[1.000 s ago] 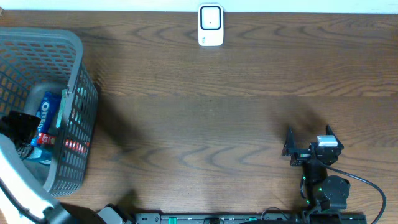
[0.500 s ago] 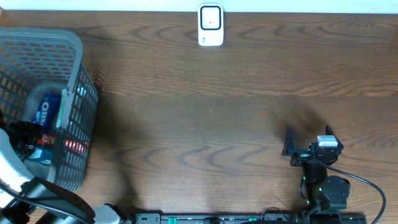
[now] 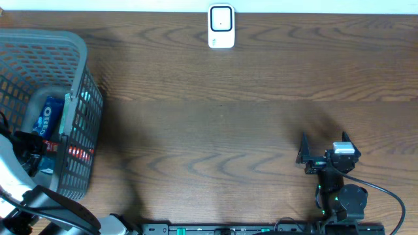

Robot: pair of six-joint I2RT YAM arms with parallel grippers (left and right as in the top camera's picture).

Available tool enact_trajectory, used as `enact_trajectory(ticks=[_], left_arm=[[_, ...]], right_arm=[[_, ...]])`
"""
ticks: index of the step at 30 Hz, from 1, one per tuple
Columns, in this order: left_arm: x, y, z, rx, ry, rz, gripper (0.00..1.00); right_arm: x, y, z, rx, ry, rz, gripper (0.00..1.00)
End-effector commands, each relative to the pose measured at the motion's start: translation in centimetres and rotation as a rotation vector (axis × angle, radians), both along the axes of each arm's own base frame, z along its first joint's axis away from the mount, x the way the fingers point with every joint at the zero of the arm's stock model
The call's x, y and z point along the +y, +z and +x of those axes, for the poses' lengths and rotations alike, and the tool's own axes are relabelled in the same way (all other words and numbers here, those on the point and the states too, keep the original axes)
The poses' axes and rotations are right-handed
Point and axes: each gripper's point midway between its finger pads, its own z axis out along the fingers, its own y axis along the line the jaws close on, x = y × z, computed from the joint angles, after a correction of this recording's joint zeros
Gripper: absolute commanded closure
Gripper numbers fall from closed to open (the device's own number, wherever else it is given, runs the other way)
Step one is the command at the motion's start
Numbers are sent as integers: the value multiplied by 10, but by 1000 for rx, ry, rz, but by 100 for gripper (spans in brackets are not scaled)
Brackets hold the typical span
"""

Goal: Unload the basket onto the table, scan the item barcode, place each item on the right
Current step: 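Reach the left gripper into the basket and grasp the teal spray bottle, then lift the teal bottle out and place it upright mid-table with left gripper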

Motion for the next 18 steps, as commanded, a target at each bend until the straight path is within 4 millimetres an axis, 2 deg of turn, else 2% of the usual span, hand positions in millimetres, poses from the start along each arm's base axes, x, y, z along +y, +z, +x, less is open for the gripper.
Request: enact_trajectory(ticks=[1,5,11,18], left_arm=[[6,29,5,-70,11,67,64],[6,63,18,-184,-2,114,63],[-4,136,36,-400,-50,193,63],[-46,233,56,-718,-199,256,62]], right_arm=[[1,-1,0,2,2,-8,1],[1,-1,0,2,2,-8,1],[1,-1,0,2,2,-8,1],[1,-1,0,2,2,-8,1]])
